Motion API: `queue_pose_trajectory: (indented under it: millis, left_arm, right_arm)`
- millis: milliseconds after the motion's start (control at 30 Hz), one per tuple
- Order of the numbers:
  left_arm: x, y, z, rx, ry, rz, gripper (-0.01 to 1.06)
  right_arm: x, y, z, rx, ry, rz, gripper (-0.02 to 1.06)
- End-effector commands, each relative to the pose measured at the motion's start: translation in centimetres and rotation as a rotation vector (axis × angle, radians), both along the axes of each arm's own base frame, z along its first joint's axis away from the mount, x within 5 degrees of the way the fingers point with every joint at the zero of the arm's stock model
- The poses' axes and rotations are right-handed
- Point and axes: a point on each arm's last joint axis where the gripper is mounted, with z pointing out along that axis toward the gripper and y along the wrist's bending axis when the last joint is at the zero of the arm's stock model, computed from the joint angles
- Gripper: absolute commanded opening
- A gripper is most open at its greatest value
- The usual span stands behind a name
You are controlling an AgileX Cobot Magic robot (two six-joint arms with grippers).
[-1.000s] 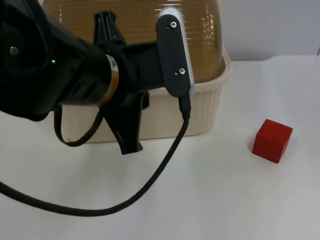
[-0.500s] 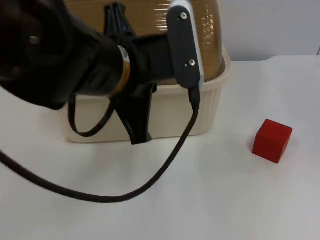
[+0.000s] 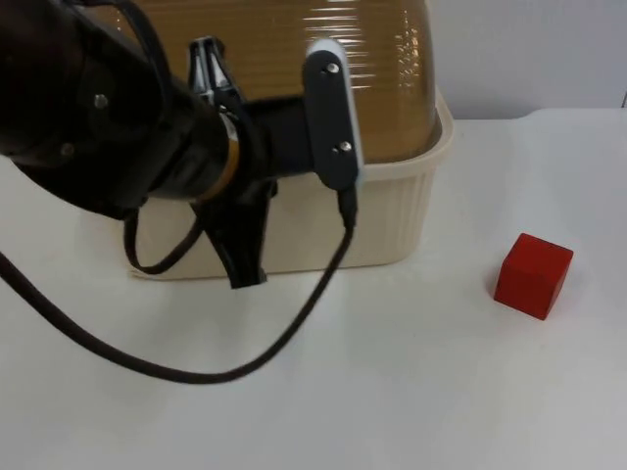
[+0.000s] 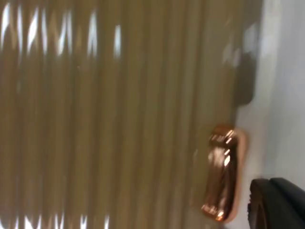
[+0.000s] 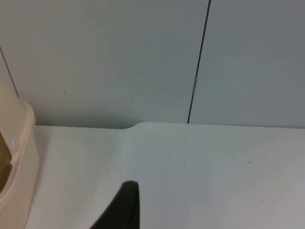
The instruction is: Open the box lid with the left hand, place the block into the box with the right hand, then close the box lid with the left hand.
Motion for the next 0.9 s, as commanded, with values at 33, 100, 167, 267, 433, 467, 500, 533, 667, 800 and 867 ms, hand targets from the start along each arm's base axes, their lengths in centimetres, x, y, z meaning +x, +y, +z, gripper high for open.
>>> queue_pose_trajectory:
  millis: [33, 100, 167, 267, 433, 467, 500, 533, 667, 800, 867]
  left_arm:
    - [0.4, 0.4, 0.2, -0.009, -0.002, 0.016, 0.0]
    - [0.4, 0.4, 0.2, -0.012, 0.003, 0.013, 0.0]
    - [0.4, 0.4, 0.2, -0.011, 0.004, 0.003, 0.0]
    - [0.4, 0.4, 0.2, -0.009, 0.004, 0.002, 0.0]
    - [0.7, 0.1, 0.5, -0.015, -0.008, -0.003, 0.0]
    - [1.0, -0.1, 0.7, -0.018, -0.013, -0.004, 0.0]
    - [1.0, -0.1, 0.7, -0.018, -0.013, -0.004, 0.0]
    - [1.2, -0.3, 0.7, -0.021, -0.016, -0.003, 0.0]
    - [1.7, -0.7, 0.8, -0.025, -0.027, 0.0, 0.0]
    - [1.7, -0.7, 0.8, -0.025, -0.027, 0.0, 0.0]
    - [1.8, -0.6, 0.8, -0.023, -0.029, 0.003, 0.0]
  right_arm:
    - [-0.1, -0.1, 0.4, -0.012, -0.025, -0.001, 1.05]
    - [0.0, -0.1, 0.4, -0.012, -0.031, 0.0, 1.05]
    - [0.0, -0.1, 0.4, -0.012, -0.031, 0.0, 1.05]
    - [0.0, -0.1, 0.4, -0.012, -0.031, 0.0, 1.05]
    - [0.0, -0.1, 0.5, -0.012, -0.033, 0.0, 1.05]
    - [0.0, -0.1, 0.5, -0.012, -0.033, 0.0, 1.05]
    - [0.0, -0.1, 0.5, -0.012, -0.033, 0.0, 1.05]
    - [0.0, -0.1, 0.5, -0.015, -0.032, 0.0, 1.05]
    - [0.0, -0.1, 0.5, -0.016, -0.032, -0.001, 1.05]
    - [0.0, -0.1, 0.4, -0.016, -0.03, -0.001, 1.05]
    - [0.0, -0.1, 0.4, -0.016, -0.03, -0.001, 1.05]
